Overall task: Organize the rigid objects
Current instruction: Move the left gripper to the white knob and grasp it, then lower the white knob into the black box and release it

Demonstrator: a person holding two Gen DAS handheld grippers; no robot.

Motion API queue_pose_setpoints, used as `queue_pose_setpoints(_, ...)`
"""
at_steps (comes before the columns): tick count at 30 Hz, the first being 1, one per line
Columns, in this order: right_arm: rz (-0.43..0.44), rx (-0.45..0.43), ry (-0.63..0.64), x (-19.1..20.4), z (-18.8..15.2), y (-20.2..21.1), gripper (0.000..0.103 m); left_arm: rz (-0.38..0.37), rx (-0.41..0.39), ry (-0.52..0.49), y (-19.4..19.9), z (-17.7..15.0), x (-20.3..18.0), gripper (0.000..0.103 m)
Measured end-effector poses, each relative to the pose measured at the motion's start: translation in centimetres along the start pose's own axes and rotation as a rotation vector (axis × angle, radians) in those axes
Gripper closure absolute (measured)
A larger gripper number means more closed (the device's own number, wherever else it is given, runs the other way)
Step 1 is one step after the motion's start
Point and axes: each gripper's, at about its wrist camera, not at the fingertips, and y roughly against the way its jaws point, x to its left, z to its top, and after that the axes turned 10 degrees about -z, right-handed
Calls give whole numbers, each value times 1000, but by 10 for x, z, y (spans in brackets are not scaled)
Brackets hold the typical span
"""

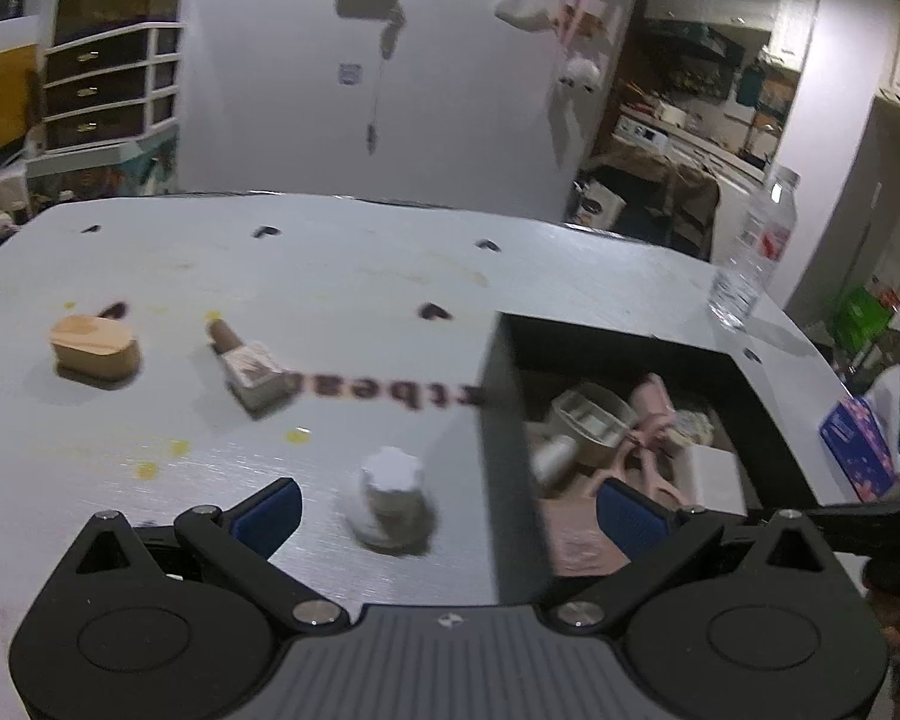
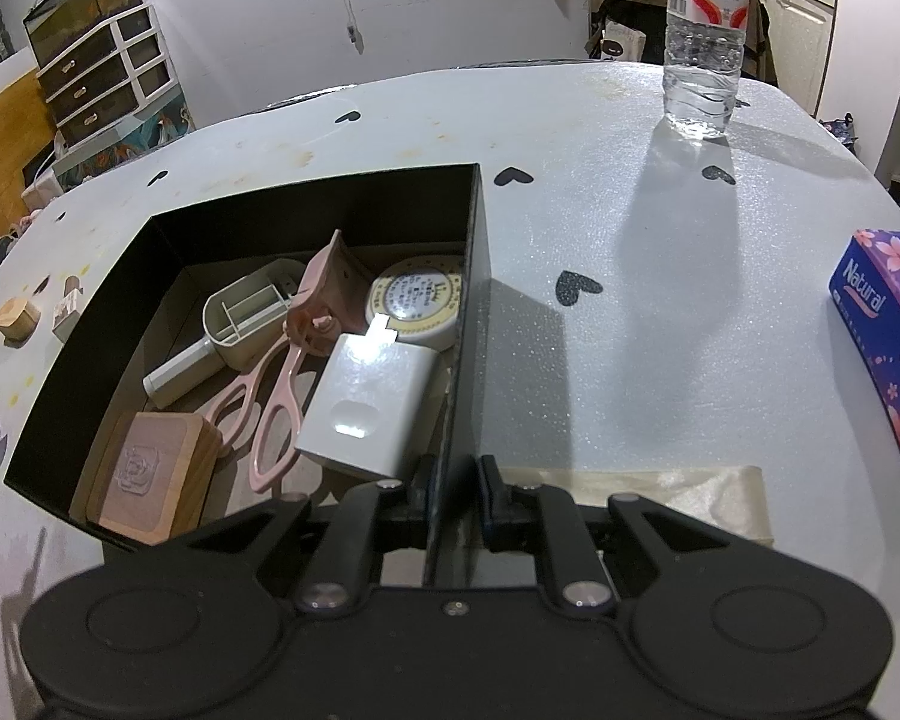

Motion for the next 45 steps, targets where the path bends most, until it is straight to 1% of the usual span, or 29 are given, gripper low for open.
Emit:
queue_pose_setpoints(4,-1,-2,-6,0,0,1,88,15,-37,21,5,-1,21,0)
queue_pose_setpoints(6,-2,-3,-7,0,-1,1,88,13,-82,9,10,-3,29,2)
queue_pose_setpoints(8,-2,-2,-7,1,-1,1,88,20,-100,-36,13,-3,33,6)
queue_pose_setpoints(10,-2,-3,-6,1,-1,1,88,17,-102,-65,13,-4,37,16)
queue_pose_setpoints(11,-3,-3,-5,1,-1,1,88,2,-98,-65,12,-4,40,19)
queue_pose_setpoints(13,-5,-3,-6,1,-1,1,88,-32,-83,-58,10,-3,47,31)
queue_pose_setpoints(14,-7,-4,-6,1,-1,1,88,-42,-74,-60,8,-3,49,34)
queue_pose_setpoints(15,-9,-5,-3,2,-1,1,88,-51,-65,-69,5,-4,49,41)
queue_pose_setpoints(16,-11,-5,0,3,-1,1,88,-61,-53,-82,1,-5,49,45)
queue_pose_setpoints(18,-14,-5,3,4,-1,1,88,-72,-31,-107,-5,-6,49,49)
queue_pose_setpoints(22,-14,-4,1,4,-1,1,88,-105,12,-170,-21,-8,44,51)
queue_pose_setpoints(23,-14,-4,1,4,-1,1,88,-107,22,-185,-25,-8,43,54)
queue_pose_setpoints(24,-13,-4,0,3,-1,1,88,-105,32,-196,-29,-9,41,60)
queue_pose_setpoints(25,-12,-4,-5,3,0,1,88,-102,43,-202,-33,-9,40,63)
queue_pose_setpoints(32,-10,-12,-17,2,-2,1,88,-106,76,-227,-53,-7,38,65)
queue_pose_setpoints(33,-10,-11,-19,2,-2,1,88,-109,77,-223,-54,-7,39,66)
queue_pose_setpoints(34,-11,-11,-20,2,-2,1,88,-111,77,-218,-56,-7,40,72)
queue_pose_setpoints(35,-11,-11,-19,2,-2,1,88,-118,77,-210,-57,-7,41,72)
queue_pose_setpoints(41,-16,-11,-15,3,-2,1,89,-125,55,-197,-57,-9,44,72)
queue_pose_setpoints(45,-17,-13,-17,3,-3,1,89,-145,39,-153,-53,-5,50,72)
